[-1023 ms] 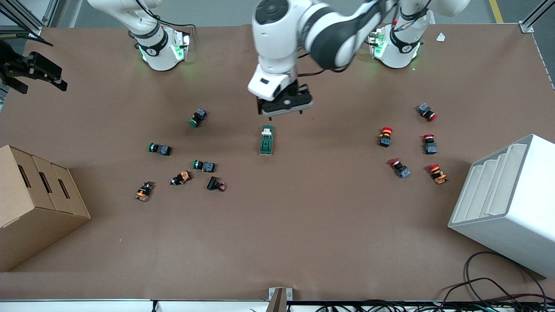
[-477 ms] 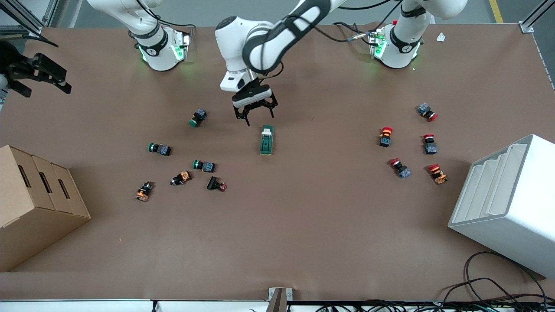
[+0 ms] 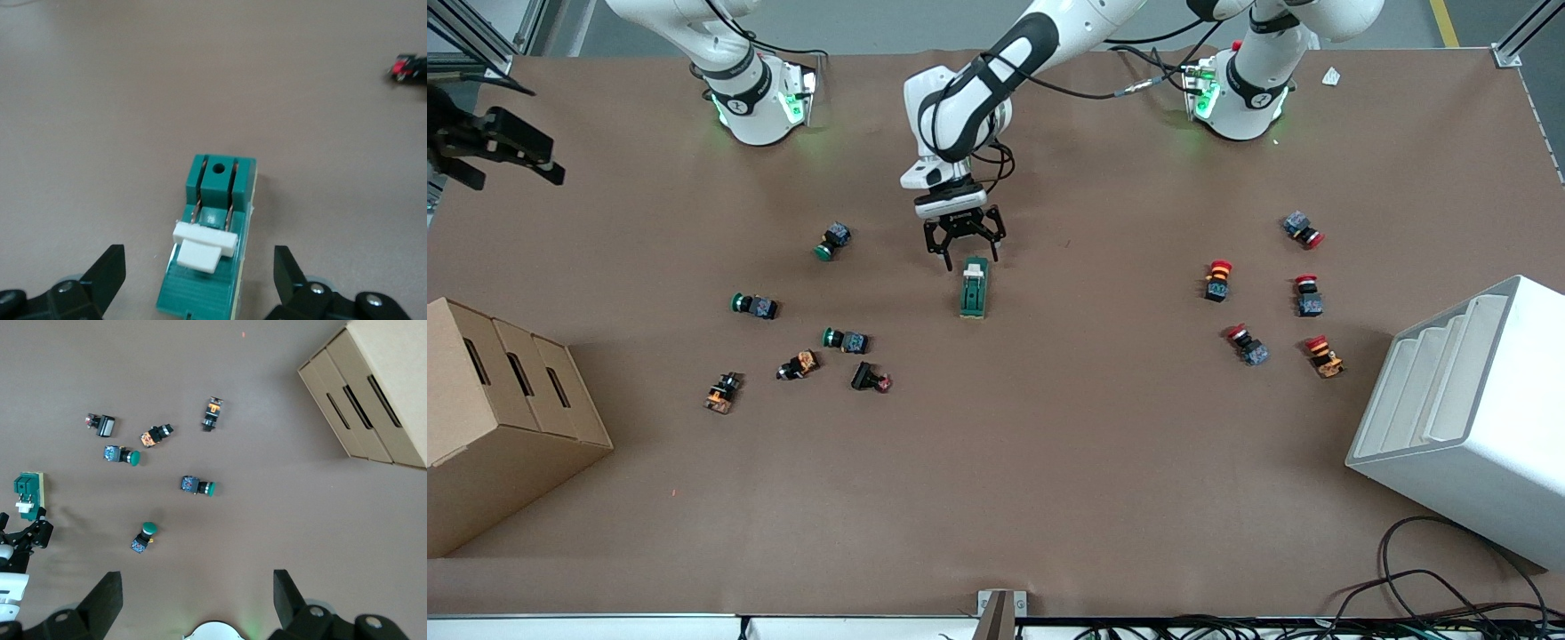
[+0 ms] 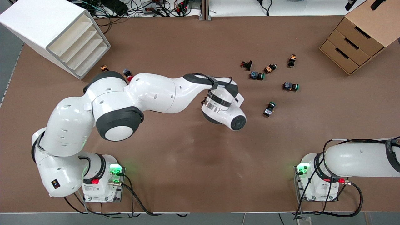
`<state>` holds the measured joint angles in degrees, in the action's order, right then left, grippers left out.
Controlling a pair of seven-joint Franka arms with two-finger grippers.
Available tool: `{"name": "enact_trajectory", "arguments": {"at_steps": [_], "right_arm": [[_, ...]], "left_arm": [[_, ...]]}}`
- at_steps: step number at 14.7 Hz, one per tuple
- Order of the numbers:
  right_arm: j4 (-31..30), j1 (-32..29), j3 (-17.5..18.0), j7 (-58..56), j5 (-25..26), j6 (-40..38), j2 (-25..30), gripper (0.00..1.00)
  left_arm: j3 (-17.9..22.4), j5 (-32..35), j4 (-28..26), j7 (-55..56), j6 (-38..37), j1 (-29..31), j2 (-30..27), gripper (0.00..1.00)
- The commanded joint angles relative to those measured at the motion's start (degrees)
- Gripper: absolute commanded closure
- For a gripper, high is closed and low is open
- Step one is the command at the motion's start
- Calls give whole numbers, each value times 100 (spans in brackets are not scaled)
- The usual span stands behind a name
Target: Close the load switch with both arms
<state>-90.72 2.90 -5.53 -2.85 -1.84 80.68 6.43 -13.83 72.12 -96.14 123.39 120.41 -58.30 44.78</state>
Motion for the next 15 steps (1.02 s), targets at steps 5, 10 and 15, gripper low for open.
{"name": "enact_trajectory", "arguments": {"at_steps": [5,10,15], "right_arm": [[176,-71,43,-75,104,-69,-1291,0],[37,218,78,1160,-45,97,-1346,0],[-437,1236,87,3515,-527,957,-1416,0]], "left_arm": [[30,1927,-836,1854,308,38,-84,2],[47,2472,-801,1873,255,21,179,2],[30,2500,-784,1969,255,12,268,1]]}}
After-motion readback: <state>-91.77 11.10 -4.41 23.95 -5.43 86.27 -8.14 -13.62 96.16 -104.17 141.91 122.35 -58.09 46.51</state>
